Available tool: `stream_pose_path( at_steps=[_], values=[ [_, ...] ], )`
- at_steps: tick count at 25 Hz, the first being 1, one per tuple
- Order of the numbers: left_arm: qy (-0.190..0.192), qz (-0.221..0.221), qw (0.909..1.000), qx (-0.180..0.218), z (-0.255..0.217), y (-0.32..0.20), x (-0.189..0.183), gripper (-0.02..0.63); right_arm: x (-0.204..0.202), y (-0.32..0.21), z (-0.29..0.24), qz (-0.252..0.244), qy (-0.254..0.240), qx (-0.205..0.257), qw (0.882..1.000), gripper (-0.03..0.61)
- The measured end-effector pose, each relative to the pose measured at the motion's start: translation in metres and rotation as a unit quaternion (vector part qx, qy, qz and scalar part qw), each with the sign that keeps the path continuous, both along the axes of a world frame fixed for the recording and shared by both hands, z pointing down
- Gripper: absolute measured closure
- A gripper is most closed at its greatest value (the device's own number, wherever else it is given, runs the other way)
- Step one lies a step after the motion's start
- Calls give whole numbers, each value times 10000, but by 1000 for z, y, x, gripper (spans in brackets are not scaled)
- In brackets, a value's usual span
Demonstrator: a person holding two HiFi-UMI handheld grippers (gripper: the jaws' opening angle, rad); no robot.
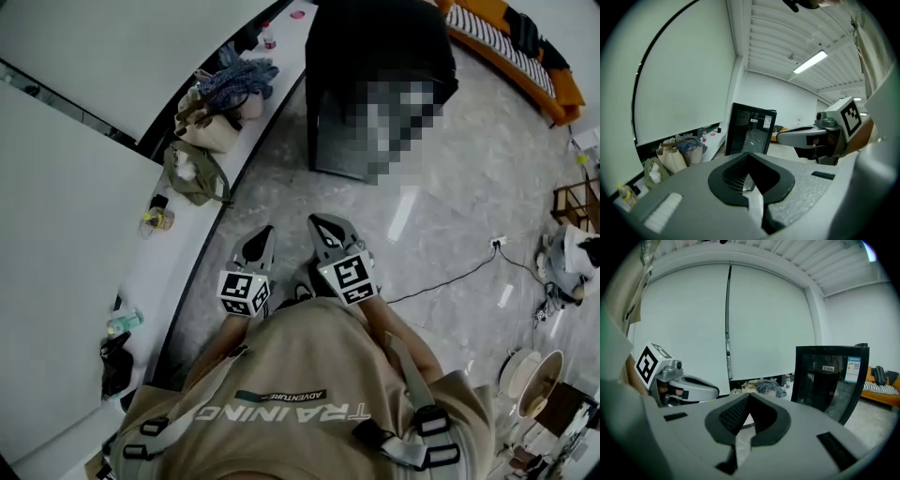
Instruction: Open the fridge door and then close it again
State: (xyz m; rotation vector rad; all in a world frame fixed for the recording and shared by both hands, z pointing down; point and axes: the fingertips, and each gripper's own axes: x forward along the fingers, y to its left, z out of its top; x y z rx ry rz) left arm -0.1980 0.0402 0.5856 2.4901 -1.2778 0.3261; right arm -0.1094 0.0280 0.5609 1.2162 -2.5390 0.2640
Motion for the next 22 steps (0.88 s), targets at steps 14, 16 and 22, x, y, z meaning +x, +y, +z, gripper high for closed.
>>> stream_pose_path(
  at_steps=[14,16,22],
  values=[
    [-343,-73,9993,85,-32,-104,19,614,53,-107,-18,550,-673,346,9956,583],
    [-355,-155,9992,47,-29,-112,19,614,53,-116,-18,440,-697,385,9959,583],
    [-293,-218,9993,-59,-16,-128,35,614,71,-138,-11,473,-856,283,9948,583]
  ],
)
